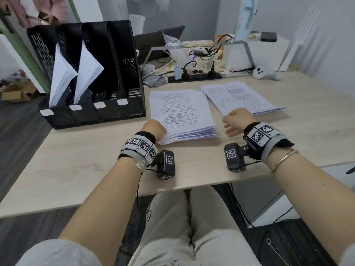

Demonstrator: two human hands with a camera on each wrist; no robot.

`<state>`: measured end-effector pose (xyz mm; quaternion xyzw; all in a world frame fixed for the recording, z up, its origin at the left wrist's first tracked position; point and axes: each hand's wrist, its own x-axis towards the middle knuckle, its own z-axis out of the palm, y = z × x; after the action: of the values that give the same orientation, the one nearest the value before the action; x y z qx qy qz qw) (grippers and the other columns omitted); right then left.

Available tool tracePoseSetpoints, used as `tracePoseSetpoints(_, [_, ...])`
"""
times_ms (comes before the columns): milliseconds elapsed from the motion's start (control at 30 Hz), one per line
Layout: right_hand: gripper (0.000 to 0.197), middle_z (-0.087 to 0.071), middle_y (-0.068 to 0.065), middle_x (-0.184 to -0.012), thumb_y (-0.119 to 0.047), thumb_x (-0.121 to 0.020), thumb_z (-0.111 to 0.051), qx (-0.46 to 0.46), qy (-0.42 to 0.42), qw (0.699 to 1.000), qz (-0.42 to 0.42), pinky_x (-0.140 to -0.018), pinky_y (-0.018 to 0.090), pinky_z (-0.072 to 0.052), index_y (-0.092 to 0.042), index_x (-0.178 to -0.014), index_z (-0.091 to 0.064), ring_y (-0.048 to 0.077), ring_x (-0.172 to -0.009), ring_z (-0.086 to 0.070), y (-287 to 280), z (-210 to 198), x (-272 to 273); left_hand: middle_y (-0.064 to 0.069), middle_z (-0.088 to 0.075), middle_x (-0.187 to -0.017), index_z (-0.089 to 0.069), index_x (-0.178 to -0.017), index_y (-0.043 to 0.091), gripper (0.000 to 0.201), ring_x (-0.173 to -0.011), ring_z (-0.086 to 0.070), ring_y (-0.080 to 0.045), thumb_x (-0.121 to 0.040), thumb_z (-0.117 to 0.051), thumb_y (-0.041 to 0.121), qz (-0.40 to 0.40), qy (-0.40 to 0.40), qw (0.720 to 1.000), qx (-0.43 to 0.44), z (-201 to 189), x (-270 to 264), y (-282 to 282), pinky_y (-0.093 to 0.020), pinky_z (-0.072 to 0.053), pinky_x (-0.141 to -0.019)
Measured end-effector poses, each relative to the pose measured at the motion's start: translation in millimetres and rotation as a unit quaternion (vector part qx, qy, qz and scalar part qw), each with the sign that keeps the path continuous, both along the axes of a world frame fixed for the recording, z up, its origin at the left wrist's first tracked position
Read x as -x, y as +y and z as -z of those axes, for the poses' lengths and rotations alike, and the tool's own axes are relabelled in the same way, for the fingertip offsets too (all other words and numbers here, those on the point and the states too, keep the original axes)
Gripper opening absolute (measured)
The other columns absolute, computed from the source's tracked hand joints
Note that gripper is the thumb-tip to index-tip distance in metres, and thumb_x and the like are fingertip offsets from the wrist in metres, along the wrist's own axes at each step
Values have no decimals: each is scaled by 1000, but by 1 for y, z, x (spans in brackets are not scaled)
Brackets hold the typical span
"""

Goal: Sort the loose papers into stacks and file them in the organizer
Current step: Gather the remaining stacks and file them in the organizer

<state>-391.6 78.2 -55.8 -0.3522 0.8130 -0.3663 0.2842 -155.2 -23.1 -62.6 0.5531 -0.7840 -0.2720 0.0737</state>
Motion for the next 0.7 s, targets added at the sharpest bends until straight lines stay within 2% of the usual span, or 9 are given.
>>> tracePoseSetpoints(67, [27, -66, 16, -77, -24, -91, -57, -103, -42, 993, -41, -77, 41, -56, 3, -95, -55, 26, -65, -67, -3, -2, -12, -16, -56, -129, -61, -122, 4, 36, -118, -52, -30, -90, -45, -2, -12, -17, 1000, 22, 2, -5, 1, -31, -42, -98])
tracePoseSetpoints(133, [30, -63, 15, -73, -28, -92, -59, -118, -68, 989, -52, -63, 30, -56, 1, -89, -53, 23, -57, -64, -10, -1, -19, -18, -51, -133, -56, -125, 1, 37, -124, -47, -31, -91, -42, 0, -17, -37, 999, 24, 1, -11, 2, -32, -38, -103])
tracePoseSetpoints(200, [28, -62, 14, -69, -22, -90, -62, -102, -81, 990, -54, -49, 24, -53, 4, -96, -53, 21, -49, -63, -18, 3, -24, -18, -51, -132, -57, -123, -2, 35, -122, -48, -31, -92, -39, -1, -16, -39, 999, 13, -2, -15, 3, -32, -38, -100])
tracePoseSetpoints(267, [31, -65, 13, -66, -15, -87, -63, -86, -99, 989, -65, -60, 31, -55, 6, -106, -52, 21, -49, -64, -26, 7, -28, -20, -52, -131, -58, -121, -3, 36, -121, -49, -32, -92, -37, -3, -15, -34, 999, 5, -5, -20, 3, -32, -39, -99])
tracePoseSetpoints(367, [33, -66, 26, -93, -5, -85, -64, -69, -134, 986, -72, -77, 49, -56, 13, -109, -52, 33, -69, -67, -33, 11, -32, -17, -52, -132, -59, -123, -1, 37, -121, -48, -32, -92, -37, -4, -22, -13, 999, -21, -4, -27, 4, -31, -38, -99])
tracePoseSetpoints(433, [27, -64, 28, -94, -2, -84, -63, -59, -136, 986, -73, -79, 49, -55, 12, -105, -52, 37, -77, -65, -35, 9, -36, -16, -52, -131, -59, -123, 1, 37, -119, -49, -31, -92, -39, -3, -26, 1, 999, -35, -5, -31, 5, -32, -40, -98])
tracePoseSetpoints(500, [19, -62, 22, -84, -3, -86, -62, -68, -103, 989, -78, -66, 35, -56, 8, -98, -55, 32, -72, -63, -37, 10, -37, -14, -53, -129, -59, -124, 2, 37, -115, -52, -32, -92, -40, -2, -22, 8, 998, -55, -6, -33, 7, -35, -46, -95])
tracePoseSetpoints(633, [34, -70, 17, -98, -17, -73, -73, -105, 17, 988, -109, -85, 41, -54, 3, -99, -63, 31, -89, -66, -43, 18, -28, -12, -55, -119, -55, -124, 4, 38, -99, -61, -35, -88, -44, -5, -23, 14, 996, -87, -7, -33, 5, -39, -55, -82])
tracePoseSetpoints(700, [33, -68, 18, -104, -13, -75, -69, -99, 61, 986, -118, -77, 31, -50, 2, -104, -63, 29, -88, -64, -42, 15, -27, -14, -58, -106, -47, -116, 5, 28, -93, -63, -34, -88, -49, 1, -42, 33, 994, -94, -5, -32, 0, -40, -56, -79])
